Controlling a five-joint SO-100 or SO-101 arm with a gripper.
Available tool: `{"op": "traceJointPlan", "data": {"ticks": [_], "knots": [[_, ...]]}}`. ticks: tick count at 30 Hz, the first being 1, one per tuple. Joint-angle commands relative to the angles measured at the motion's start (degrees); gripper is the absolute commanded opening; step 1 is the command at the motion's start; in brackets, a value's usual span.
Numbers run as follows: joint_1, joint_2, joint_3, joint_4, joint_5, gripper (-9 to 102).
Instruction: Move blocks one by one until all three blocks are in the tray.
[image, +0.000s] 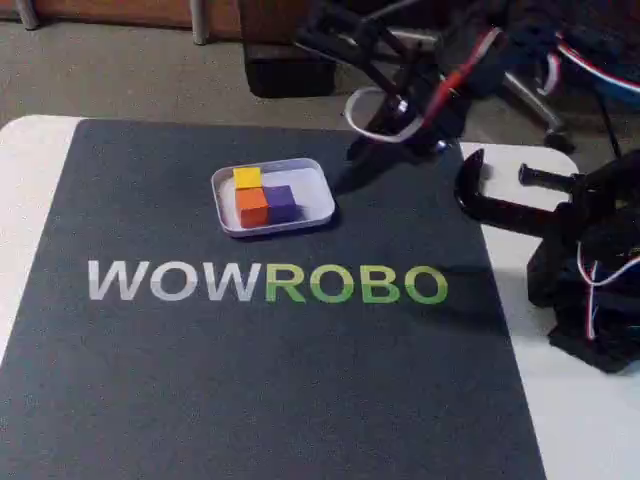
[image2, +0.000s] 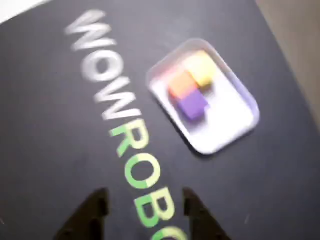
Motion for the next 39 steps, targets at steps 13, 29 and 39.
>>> {"op": "traceJointPlan", "data": {"ticks": [13,29,39], "knots": [[-9.6,44.3,41.4,-11.9,-15.0,-8],[-16.3,64.9,59.2,-1.7,-12.7,-8],[-11.6,64.9,61.6,12.0,-9.7,-8]]}}
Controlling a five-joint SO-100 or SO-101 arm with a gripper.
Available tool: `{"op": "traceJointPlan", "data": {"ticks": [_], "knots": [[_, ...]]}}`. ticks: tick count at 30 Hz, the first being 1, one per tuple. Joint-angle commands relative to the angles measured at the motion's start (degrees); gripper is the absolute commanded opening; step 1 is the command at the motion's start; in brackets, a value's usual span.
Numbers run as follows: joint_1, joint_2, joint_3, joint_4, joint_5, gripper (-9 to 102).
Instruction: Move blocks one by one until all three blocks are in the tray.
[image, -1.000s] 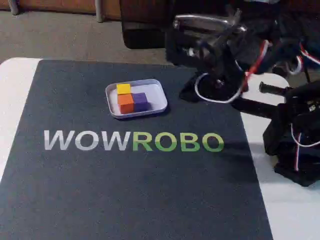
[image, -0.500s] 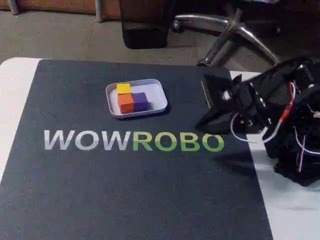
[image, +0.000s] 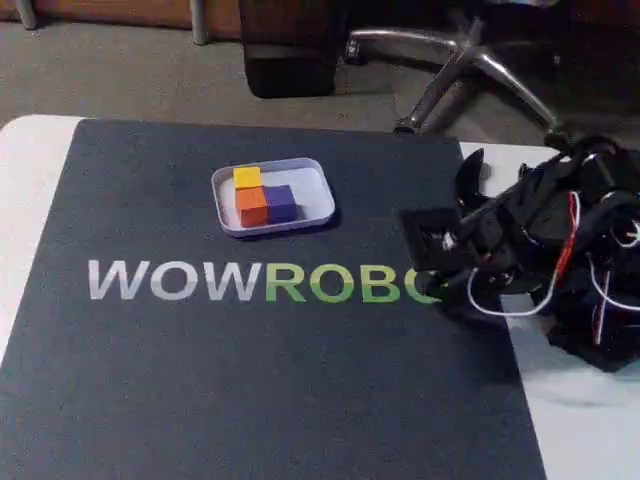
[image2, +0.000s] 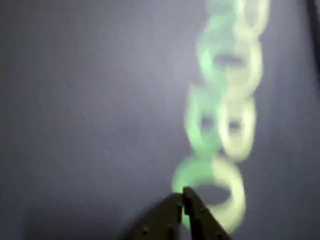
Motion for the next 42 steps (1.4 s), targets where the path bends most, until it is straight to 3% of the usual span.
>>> {"op": "traceJointPlan", "data": {"ticks": [1,42], "knots": [[1.1,0.2,-0.3,2.5,4.8,-8],[6.7,0.1,-0.2,2.5,7.0,-7]]}}
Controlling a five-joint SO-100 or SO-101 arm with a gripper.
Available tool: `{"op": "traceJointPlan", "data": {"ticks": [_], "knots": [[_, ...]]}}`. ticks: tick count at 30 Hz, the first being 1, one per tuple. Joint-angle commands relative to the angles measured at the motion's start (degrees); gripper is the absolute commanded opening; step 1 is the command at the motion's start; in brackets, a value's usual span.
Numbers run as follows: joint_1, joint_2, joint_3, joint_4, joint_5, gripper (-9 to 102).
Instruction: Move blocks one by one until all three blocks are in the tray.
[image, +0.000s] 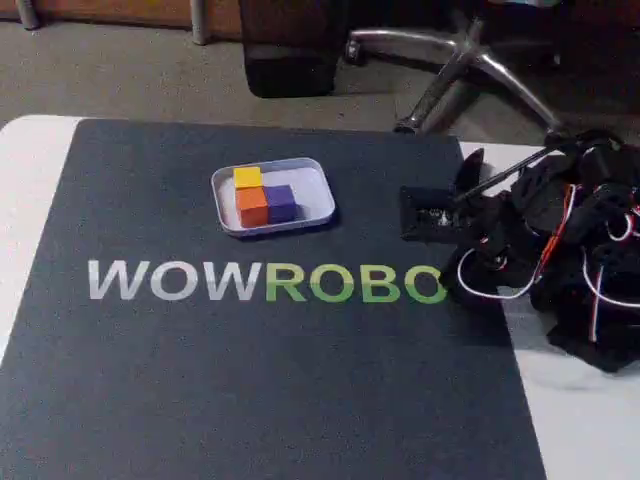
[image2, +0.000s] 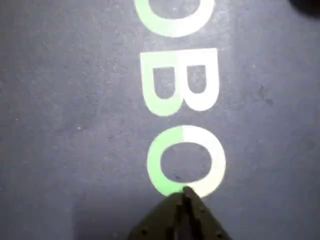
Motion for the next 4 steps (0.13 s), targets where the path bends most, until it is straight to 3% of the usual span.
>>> {"op": "traceJointPlan", "data": {"ticks": [1,4], "knots": [[0.4,0.1,-0.3,0.3,0.1,-7],[0.4,0.1,-0.3,0.3,0.1,-7]]}}
